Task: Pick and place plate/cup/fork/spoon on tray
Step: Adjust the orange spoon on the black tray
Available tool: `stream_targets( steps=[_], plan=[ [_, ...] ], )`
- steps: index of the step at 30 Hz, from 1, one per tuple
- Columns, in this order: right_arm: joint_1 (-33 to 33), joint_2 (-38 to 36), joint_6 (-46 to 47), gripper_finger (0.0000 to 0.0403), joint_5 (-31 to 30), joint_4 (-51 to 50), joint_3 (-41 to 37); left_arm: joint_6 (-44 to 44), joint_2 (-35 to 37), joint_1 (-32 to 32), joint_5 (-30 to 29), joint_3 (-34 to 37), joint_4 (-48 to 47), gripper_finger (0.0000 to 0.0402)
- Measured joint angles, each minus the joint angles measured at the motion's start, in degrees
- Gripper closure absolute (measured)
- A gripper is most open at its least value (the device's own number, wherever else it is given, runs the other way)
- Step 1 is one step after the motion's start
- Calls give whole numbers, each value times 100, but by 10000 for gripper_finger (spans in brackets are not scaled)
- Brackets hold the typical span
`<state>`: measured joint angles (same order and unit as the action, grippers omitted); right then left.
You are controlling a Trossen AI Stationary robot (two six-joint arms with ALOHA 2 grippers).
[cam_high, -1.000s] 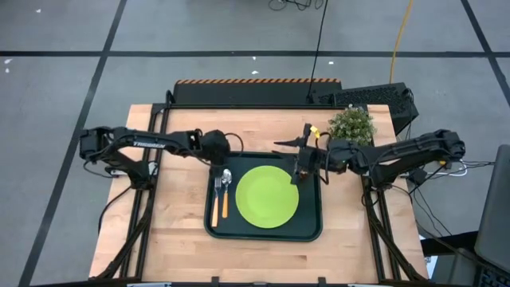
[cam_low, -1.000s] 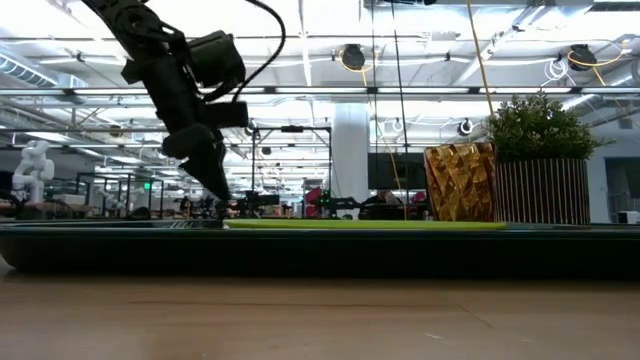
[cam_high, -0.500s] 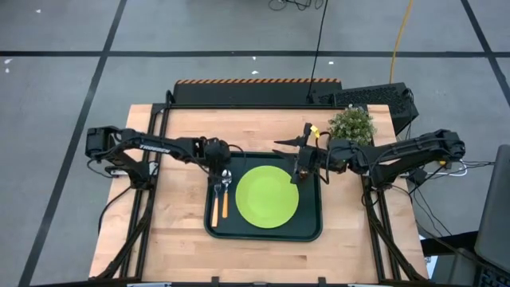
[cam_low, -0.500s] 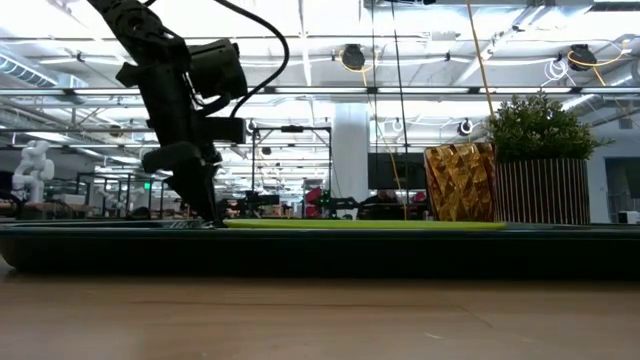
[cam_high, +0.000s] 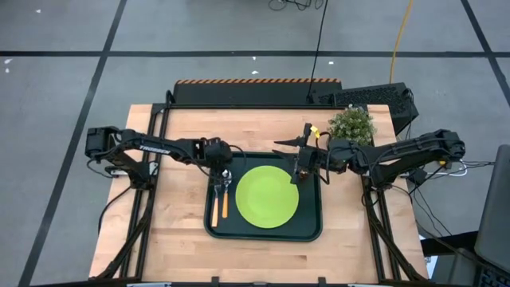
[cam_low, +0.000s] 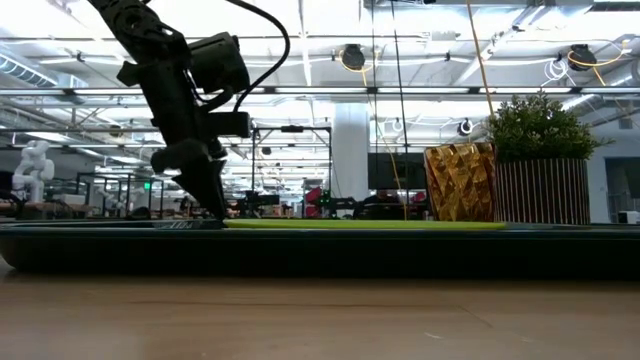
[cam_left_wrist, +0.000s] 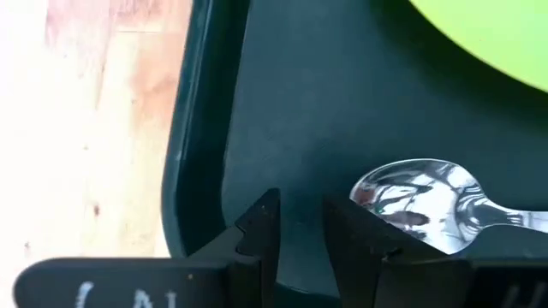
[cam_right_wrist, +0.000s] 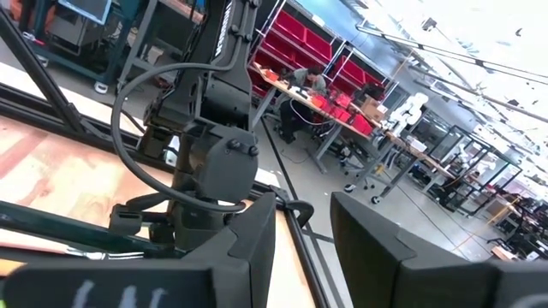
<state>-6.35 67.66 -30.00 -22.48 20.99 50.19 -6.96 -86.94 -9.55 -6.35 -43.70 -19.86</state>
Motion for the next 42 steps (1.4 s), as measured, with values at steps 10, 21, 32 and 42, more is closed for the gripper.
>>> stream_targets(
  steps=[10,21,32,42],
  plan=[
    [0,0,33,296,2,-13,0,-50,2,1,427,0,-2,311],
    [0,0,22,296,6,-9,0,-196,4,-2,-244,2,-2,311],
    [0,0,17,296,7,-7,2,112,4,171,-4,2,63,311],
    [0,0,17,296,9,-2,4,90,-37,375,-602,6,48,311]
  ],
)
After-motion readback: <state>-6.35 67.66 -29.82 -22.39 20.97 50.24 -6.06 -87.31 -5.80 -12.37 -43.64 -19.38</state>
